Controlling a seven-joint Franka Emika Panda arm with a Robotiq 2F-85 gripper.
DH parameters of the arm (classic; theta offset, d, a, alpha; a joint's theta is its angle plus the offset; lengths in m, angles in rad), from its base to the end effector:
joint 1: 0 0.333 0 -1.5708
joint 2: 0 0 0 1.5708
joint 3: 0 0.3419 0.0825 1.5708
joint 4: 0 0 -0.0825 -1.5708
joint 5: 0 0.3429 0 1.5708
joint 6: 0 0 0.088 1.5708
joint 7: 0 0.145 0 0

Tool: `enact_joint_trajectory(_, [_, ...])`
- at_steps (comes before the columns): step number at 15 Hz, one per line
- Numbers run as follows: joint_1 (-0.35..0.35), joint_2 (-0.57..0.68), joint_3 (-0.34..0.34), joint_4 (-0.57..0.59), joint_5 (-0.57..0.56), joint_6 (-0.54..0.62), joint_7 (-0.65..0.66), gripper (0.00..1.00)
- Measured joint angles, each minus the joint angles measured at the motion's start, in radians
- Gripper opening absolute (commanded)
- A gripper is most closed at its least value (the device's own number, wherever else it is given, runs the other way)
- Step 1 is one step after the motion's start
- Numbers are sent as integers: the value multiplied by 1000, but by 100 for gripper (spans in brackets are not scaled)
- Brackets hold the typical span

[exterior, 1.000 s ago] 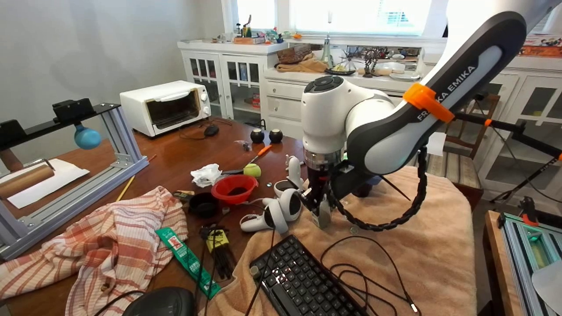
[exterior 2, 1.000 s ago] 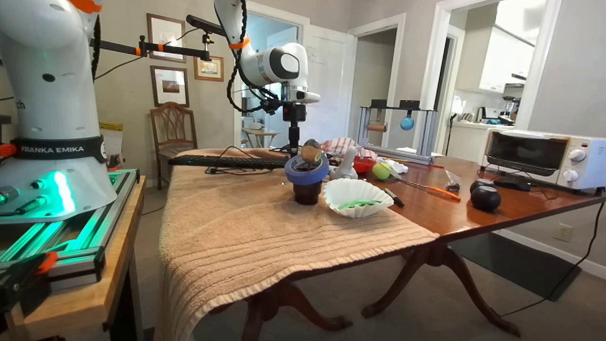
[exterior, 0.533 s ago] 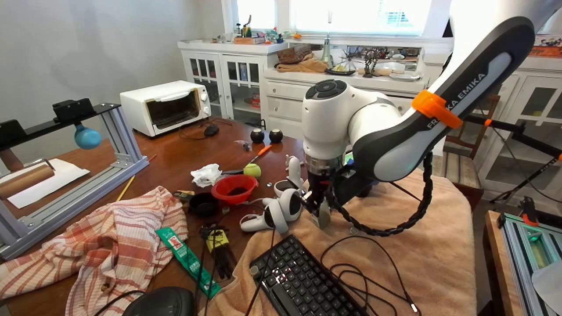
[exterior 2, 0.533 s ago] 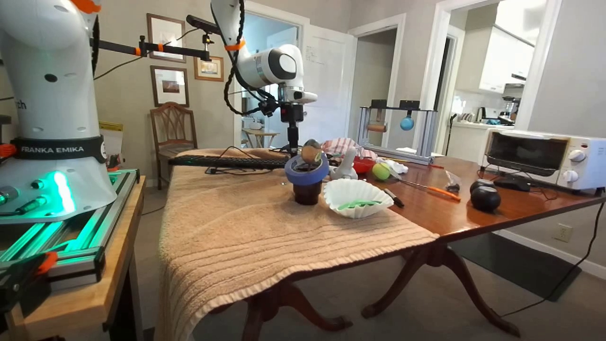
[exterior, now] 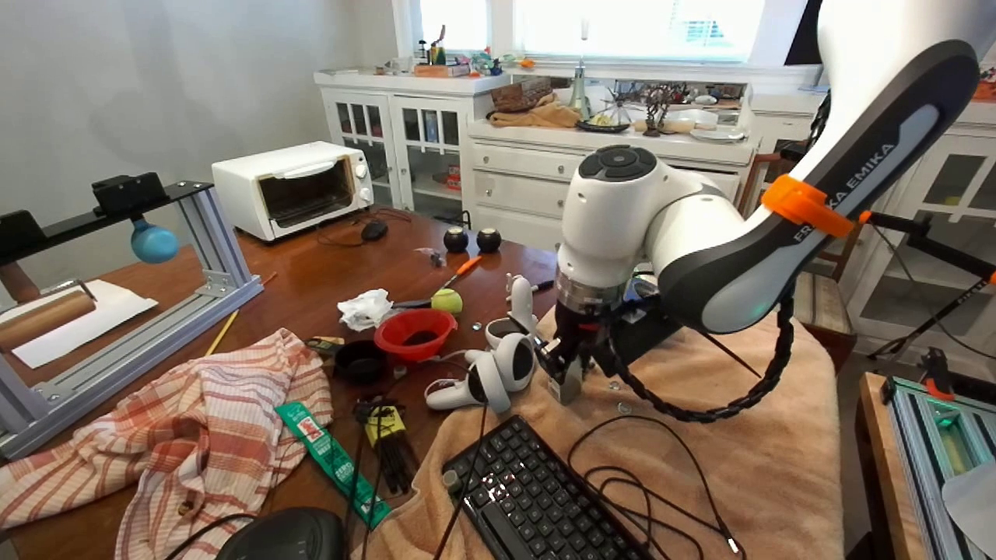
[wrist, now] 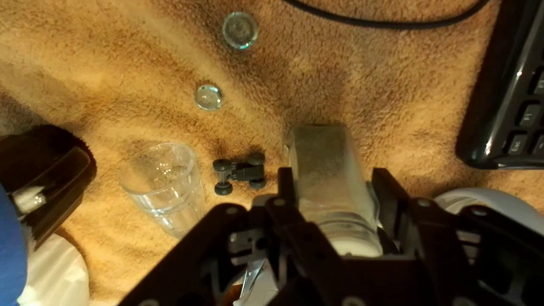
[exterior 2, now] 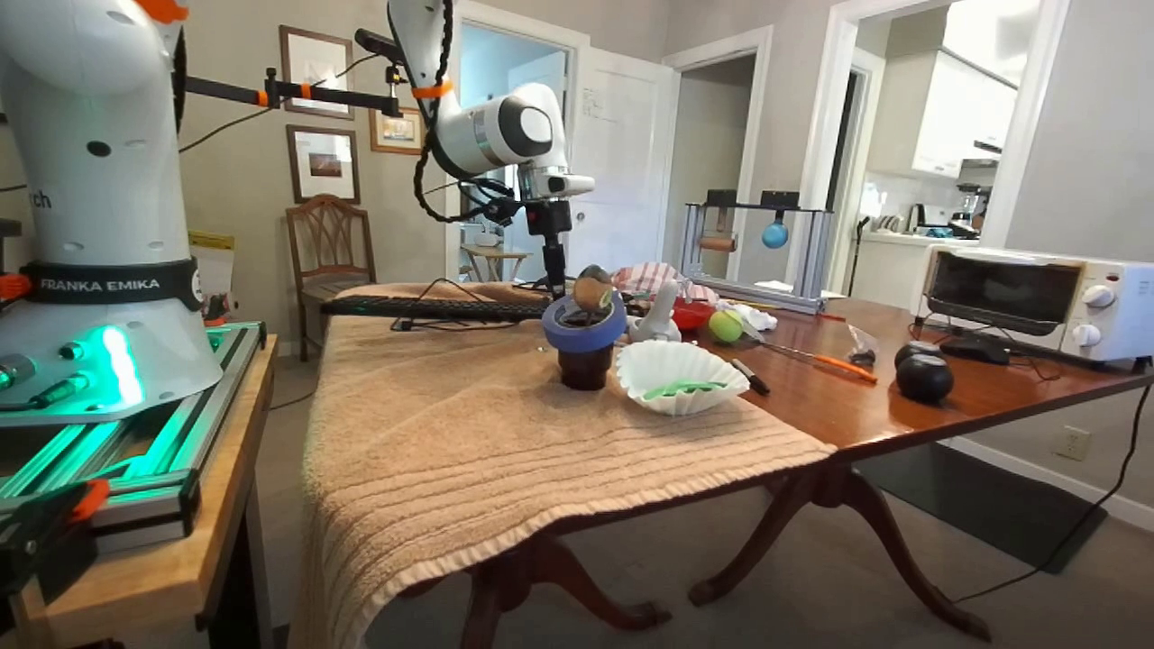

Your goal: Move the white remote to the left then move the hand sanitizer to the right

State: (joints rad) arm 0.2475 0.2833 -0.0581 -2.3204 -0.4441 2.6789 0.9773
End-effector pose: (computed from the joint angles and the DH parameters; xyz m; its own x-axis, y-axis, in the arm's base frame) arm 0.5084 0.1034 0.2475 0.9078 -0.3639 0.2086 -0.3917 -0.9134 0.1108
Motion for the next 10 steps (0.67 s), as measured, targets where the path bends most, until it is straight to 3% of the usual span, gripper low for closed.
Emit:
enact_joint_trajectory(4, [-7,-24,-23,-72,1,125,2,23])
enact_joint_trajectory(10, [-23,-28,-13,-83,60,142,-69,23])
